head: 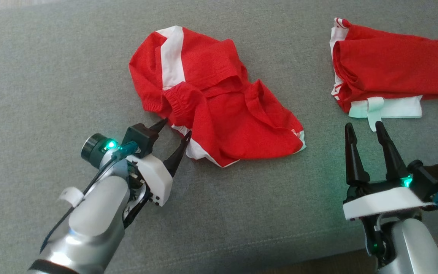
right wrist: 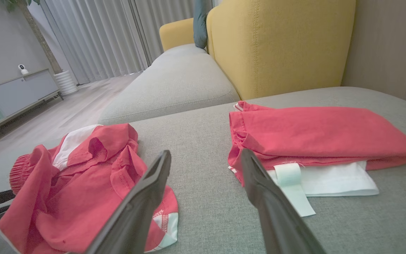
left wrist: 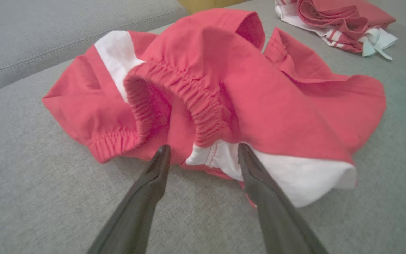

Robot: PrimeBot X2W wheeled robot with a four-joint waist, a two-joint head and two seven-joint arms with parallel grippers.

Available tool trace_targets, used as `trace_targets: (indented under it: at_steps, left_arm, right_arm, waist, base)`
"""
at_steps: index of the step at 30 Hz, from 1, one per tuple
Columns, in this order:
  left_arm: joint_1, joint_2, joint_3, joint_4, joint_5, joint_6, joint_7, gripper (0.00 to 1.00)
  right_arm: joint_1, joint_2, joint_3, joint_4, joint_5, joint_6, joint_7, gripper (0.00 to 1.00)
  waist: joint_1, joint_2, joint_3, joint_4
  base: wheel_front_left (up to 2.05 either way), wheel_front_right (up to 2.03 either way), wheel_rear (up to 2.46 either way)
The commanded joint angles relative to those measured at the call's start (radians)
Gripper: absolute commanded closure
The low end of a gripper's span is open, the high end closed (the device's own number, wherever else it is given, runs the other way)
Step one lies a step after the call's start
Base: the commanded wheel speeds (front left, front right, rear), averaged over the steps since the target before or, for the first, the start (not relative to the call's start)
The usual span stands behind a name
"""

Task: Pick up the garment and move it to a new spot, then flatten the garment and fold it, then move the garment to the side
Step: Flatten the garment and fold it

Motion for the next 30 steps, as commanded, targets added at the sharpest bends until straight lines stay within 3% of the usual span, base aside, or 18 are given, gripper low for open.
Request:
trace_targets:
  at_steps: [1, 2, 3, 4, 5, 6, 7, 18, 30]
  left_arm:
    - [-0.051, 0.025, 0.025, -0.017, -0.011, -0.005, -0.012, 0.00]
    - [-0.055, 0.026, 0.020, -0.011, -0.013, -0.005, -0.014, 0.00]
    - [-0.059, 0.026, 0.015, -0.005, -0.015, -0.006, -0.016, 0.13]
    - [-0.063, 0.026, 0.009, 0.001, -0.016, -0.006, -0.017, 0.51]
    - [-0.066, 0.026, 0.005, 0.006, -0.018, -0.006, -0.018, 0.66]
    - [-0.069, 0.026, 0.000, 0.011, -0.020, -0.006, -0.020, 0.92]
    - [-0.072, 0.025, -0.004, 0.016, -0.023, -0.006, -0.022, 1.00]
    - [-0.078, 0.026, 0.005, 0.023, -0.046, 0.013, -0.059, 1.00]
    - [-0.049, 0.038, 0.023, -0.030, -0.060, 0.056, -0.073, 1.00]
  right_arm:
    - [-0.026, -0.003, 0.022, -0.026, 0.006, 0.007, -0.010, 0.00]
    - [-0.027, -0.003, 0.021, -0.026, 0.006, 0.007, -0.010, 0.00]
    - [-0.028, -0.003, 0.021, -0.026, 0.006, 0.007, -0.010, 0.00]
    - [-0.028, -0.003, 0.020, -0.026, 0.006, 0.007, -0.010, 0.00]
    - [-0.029, -0.003, 0.020, -0.026, 0.005, 0.007, -0.010, 0.00]
    - [-0.029, -0.003, 0.019, -0.025, 0.005, 0.007, -0.010, 0.00]
    - [-0.029, -0.003, 0.018, -0.025, 0.005, 0.007, -0.010, 0.00]
    - [-0.021, -0.003, 0.024, 0.036, -0.048, 0.007, 0.070, 0.00]
    - [-0.042, -0.009, 0.129, 0.124, -0.309, 0.007, 0.168, 0.00]
  waist:
    - [0.0000, 0.0000, 0.001, -0.001]
    - [0.0000, 0.0000, 0.002, -0.002]
    - [0.0000, 0.0000, 0.003, -0.003]
    - [0.0000, 0.0000, 0.004, -0.003]
    - [0.0000, 0.0000, 0.004, -0.003]
    - [0.0000, 0.0000, 0.004, -0.003]
    - [0.0000, 0.0000, 0.004, -0.002]
    - [0.0000, 0.0000, -0.018, 0.044]
    - [0.0000, 0.0000, -0.030, 0.114]
  base:
    - [0.00, 0.00, 0.00]
    - [0.00, 0.00, 0.00]
    - [0.00, 0.00, 0.00]
    - [0.00, 0.00, 0.00]
    - [0.00, 0.00, 0.00]
    - [0.00, 0.00, 0.00]
    - [0.00, 0.00, 0.00]
    - [0.00, 0.00, 0.00]
    - [0.00, 0.00, 0.00]
